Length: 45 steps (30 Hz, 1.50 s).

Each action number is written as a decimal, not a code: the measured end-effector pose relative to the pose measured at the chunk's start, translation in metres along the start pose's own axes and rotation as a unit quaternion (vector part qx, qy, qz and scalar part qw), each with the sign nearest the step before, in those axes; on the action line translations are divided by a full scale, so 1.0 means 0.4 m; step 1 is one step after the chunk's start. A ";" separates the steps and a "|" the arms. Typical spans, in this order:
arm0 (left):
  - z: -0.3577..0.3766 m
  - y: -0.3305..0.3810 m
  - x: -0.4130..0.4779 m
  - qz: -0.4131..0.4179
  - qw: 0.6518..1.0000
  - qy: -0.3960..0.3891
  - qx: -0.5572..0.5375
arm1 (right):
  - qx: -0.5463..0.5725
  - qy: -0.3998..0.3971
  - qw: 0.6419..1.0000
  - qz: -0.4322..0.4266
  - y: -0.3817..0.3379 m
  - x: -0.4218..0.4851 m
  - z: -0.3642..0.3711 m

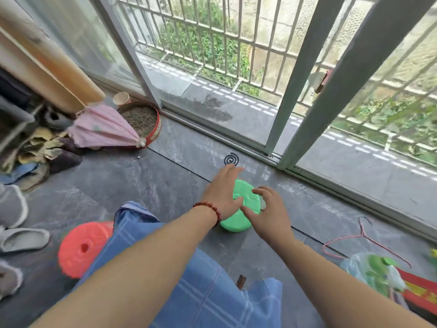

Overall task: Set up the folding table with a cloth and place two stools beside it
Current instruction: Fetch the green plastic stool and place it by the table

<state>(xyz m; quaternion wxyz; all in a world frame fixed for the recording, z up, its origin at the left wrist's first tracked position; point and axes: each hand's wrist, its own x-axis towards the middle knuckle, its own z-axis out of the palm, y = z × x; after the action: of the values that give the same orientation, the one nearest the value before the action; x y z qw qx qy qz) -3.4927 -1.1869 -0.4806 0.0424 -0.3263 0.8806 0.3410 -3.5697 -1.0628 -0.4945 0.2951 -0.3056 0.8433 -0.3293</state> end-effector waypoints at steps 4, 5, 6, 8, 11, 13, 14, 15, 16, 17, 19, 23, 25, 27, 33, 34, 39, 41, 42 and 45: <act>-0.082 0.092 -0.119 -0.031 0.997 0.042 -0.061 | 0.013 -0.005 1.000 -0.013 -0.105 -0.093 -0.088; -0.101 0.113 -0.152 -0.037 0.996 0.048 -0.066 | 0.013 -0.005 1.000 -0.011 -0.127 -0.122 -0.107; -0.119 0.135 -0.183 -0.041 0.995 0.054 -0.073 | 0.019 -0.001 1.000 -0.009 -0.149 -0.152 -0.127; -0.158 0.181 -0.238 -0.037 0.993 0.059 -0.090 | 0.042 0.010 0.999 -0.011 -0.194 -0.206 -0.169; -0.222 0.251 -0.309 -0.030 0.990 0.078 -0.111 | 0.074 0.019 0.997 0.000 -0.256 -0.285 -0.233; -0.257 0.301 -0.361 -0.028 0.986 0.092 -0.137 | 0.096 0.029 0.995 0.011 -0.285 -0.341 -0.273; -0.271 0.324 -0.387 -0.022 0.984 0.099 -0.148 | 0.106 0.037 0.994 0.012 -0.297 -0.367 -0.292; -0.282 0.345 -0.411 -0.014 0.982 0.105 -0.155 | 0.117 0.044 0.992 0.012 -0.307 -0.392 -0.308; -0.290 0.364 -0.434 -0.005 0.981 0.110 -0.158 | 0.128 0.050 0.990 0.012 -0.317 -0.416 -0.324; -0.297 0.380 -0.455 0.004 0.981 0.114 -0.159 | 0.138 0.056 0.989 0.010 -0.326 -0.439 -0.339; -0.313 0.410 -0.491 0.019 0.980 0.119 -0.156 | 0.155 0.064 0.986 -0.001 -0.340 -0.478 -0.370; -0.332 0.466 -0.548 0.033 0.982 0.122 -0.141 | 0.187 0.073 0.980 0.000 -0.345 -0.544 -0.422; -0.335 0.498 -0.574 0.032 0.983 0.119 -0.134 | 0.206 0.067 0.976 0.011 -0.342 -0.576 -0.447; -0.330 0.533 -0.600 0.031 0.983 0.119 -0.134 | 0.215 0.070 0.974 0.009 -0.334 -0.608 -0.473; -0.271 0.648 -0.699 0.040 0.972 0.136 -0.186 | 0.253 0.081 0.964 -0.022 -0.300 -0.721 -0.551; -0.262 0.662 -0.715 0.046 0.971 0.140 -0.190 | 0.259 0.080 0.962 -0.022 -0.295 -0.739 -0.563; -0.241 0.710 -0.802 0.057 0.968 0.144 -0.198 | 0.278 0.083 0.957 -0.013 -0.280 -0.832 -0.593; -0.246 0.723 -0.834 0.060 0.968 0.145 -0.198 | 0.285 0.089 0.954 -0.018 -0.285 -0.866 -0.602; -0.249 0.728 -0.849 0.064 0.968 0.144 -0.197 | 0.290 0.092 0.952 -0.020 -0.289 -0.881 -0.606; -0.263 0.739 -0.891 0.077 0.967 0.141 -0.199 | 0.313 0.097 0.944 -0.018 -0.306 -0.922 -0.614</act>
<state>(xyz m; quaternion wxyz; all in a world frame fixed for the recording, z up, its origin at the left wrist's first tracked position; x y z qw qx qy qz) -3.3761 -0.8946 -0.1250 -0.1740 -0.3040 0.8147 0.4622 -3.4662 -0.7818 -0.1458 0.2864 -0.1797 0.7163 -0.6105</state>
